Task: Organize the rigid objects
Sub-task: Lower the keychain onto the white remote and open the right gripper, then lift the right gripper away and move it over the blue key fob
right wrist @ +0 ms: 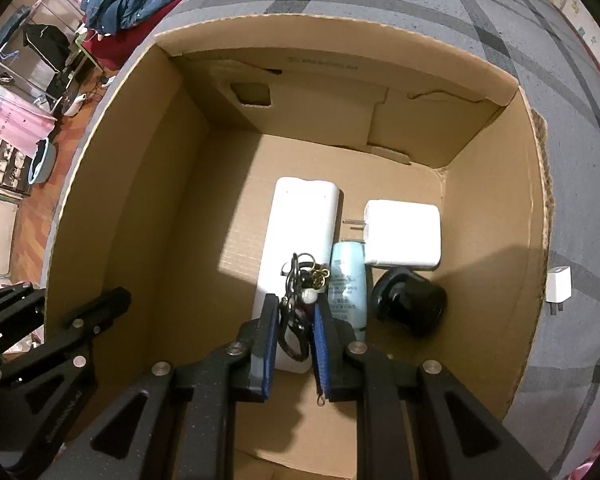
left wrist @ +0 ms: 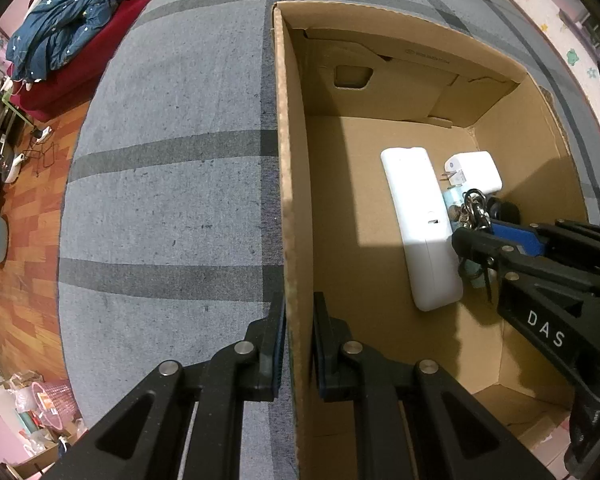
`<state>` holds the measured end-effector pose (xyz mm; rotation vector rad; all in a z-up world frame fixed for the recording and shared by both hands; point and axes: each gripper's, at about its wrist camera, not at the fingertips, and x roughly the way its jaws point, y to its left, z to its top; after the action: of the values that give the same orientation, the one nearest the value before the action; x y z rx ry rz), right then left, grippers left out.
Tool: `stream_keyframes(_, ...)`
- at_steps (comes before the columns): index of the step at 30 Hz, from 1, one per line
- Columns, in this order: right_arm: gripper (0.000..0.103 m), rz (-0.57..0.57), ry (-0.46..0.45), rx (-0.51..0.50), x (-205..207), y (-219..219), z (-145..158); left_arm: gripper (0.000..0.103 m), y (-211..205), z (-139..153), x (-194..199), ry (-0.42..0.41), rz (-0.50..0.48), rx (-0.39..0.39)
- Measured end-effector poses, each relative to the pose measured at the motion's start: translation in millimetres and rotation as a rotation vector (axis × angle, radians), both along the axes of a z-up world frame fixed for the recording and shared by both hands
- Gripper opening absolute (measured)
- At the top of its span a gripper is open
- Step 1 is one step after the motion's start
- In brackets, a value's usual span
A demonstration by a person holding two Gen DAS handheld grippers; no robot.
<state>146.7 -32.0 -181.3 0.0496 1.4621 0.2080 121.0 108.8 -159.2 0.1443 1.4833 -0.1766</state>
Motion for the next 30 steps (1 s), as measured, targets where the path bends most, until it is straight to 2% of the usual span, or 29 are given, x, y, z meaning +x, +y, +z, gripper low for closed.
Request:
stream_keyframes(8, 0.021, -0.003, -0.011, 0.004, 0.6, -3.9, 4.6, 0.013, -1.6, -0.7, -0.5, -0.001, 0.001, 0.002)
stream_keyframes(9, 0.029, -0.001, -0.015, 0.005, 0.6, -4.0, 6.2, 0.013, -1.1, -0.5, -0.4, -0.002, 0.0, 0.003)
stream_keyframes(11, 0.038, -0.001, -0.024, 0.009, 0.0, -2.7, 9.1, 0.013, -1.2, -0.7, -0.1, -0.002, 0.001, 0.004)
stream_keyframes(14, 0.047, -0.003, -0.038, 0.004, 0.8, -2.5, 13.8, 0.013, 0.0, 0.0, -0.1, -0.002, 0.001, 0.003)
stream_keyframes(16, 0.049, -0.006, -0.046, 0.006, 0.1, -2.3, 17.1, 0.013, 0.0, 0.2, 0.2, -0.002, -0.001, 0.005)
stream_keyframes(21, 0.071, -0.002, -0.079, 0.006, -0.9, -1.5, 27.7, 0.013, 0.5, 0.1, 0.0, -0.003, -0.001, 0.007)
stream_keyframes(25, 0.083, -0.005, -0.103, 0.006, -1.1, -1.7, 34.2, 0.013, 0.9, 0.2, 0.1, -0.003, 0.0, 0.007)
stream_keyframes(27, 0.094, -0.008, -0.118, 0.005, -1.2, -2.3, 38.7, 0.013, 0.7, 0.3, 0.1, -0.003, 0.0, 0.008)
stream_keyframes(30, 0.1, -0.006, -0.141, 0.005, -1.1, -2.4, 42.8, 0.013, 0.9, 0.3, 0.1, -0.003, 0.0, 0.007)
